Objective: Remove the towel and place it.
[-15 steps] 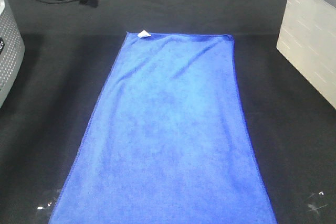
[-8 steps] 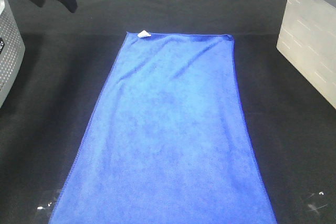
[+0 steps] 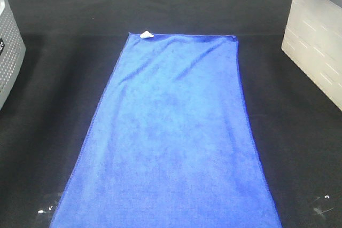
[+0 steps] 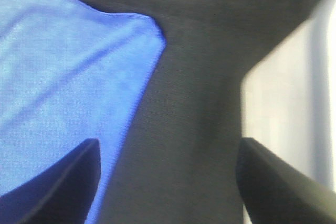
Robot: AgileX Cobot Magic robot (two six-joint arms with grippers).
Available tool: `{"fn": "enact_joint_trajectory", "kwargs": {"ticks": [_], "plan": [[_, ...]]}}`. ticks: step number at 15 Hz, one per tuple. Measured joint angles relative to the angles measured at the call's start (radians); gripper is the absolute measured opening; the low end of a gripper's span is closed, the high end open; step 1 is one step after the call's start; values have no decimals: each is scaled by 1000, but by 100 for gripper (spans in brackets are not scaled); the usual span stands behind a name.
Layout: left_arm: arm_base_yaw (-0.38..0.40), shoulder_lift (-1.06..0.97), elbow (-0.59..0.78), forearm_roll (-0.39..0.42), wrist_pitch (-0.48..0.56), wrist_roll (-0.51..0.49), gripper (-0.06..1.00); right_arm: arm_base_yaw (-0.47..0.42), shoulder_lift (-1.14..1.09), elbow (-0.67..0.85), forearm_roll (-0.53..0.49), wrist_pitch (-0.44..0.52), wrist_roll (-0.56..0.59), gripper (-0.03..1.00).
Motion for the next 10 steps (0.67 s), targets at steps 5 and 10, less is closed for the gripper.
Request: {"fn": "enact_joint_trajectory", "kwargs": {"ticks": [5,10], "plan": [[92,-176,229,4,3,-54,76,0,-133,55,-47,8,17,70],[92,-443,553,31,6,-54,76,0,-357,289,-23,7,51,70]]}}
